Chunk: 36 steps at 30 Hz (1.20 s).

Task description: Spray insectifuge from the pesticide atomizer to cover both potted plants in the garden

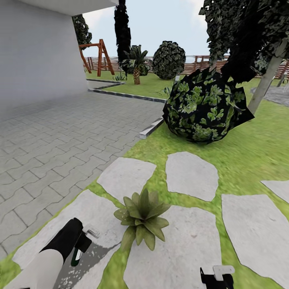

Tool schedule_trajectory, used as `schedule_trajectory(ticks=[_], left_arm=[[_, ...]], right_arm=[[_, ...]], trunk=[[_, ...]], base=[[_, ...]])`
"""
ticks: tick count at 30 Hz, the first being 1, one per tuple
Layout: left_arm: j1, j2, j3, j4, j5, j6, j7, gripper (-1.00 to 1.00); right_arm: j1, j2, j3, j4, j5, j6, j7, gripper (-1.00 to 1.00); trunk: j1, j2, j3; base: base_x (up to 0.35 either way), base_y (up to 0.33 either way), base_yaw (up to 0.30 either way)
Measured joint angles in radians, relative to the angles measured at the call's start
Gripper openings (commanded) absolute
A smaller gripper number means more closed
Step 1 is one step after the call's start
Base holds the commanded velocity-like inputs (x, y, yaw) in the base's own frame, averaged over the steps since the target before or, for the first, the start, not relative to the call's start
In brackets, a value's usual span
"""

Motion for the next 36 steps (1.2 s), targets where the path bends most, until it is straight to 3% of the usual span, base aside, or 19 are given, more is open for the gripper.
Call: schedule_trajectory(ticks=[13,29,36], left_arm=[[0.0,0.0,0.001,-0.012,0.0,-0.001,0.0,-1.0],[0.0,-0.001,0.005,-0.014,0.0,-0.001,0.002,-1.0],[0.0,0.0,0.011,-0.014,0.0,-0.001,0.002,-1.0]], right_arm=[[0.0,0.0,0.0,0.0,0.0,0.0,0.0,1.0],[0.0,0.0,0.001,0.0,0.0,0.0,0.0,1.0],[0.0,0.002,0.002,0.001,0.001,0.0,0.0,1.0]], trunk=[[0.0,0.0,0.0],[0.0,0.0,0.0],[0.0,0.0,0.0]], base=[[0.021,-0.264,0.105],[-0.205,-0.218,0.004],[-0.044,-0.123,0.176]])
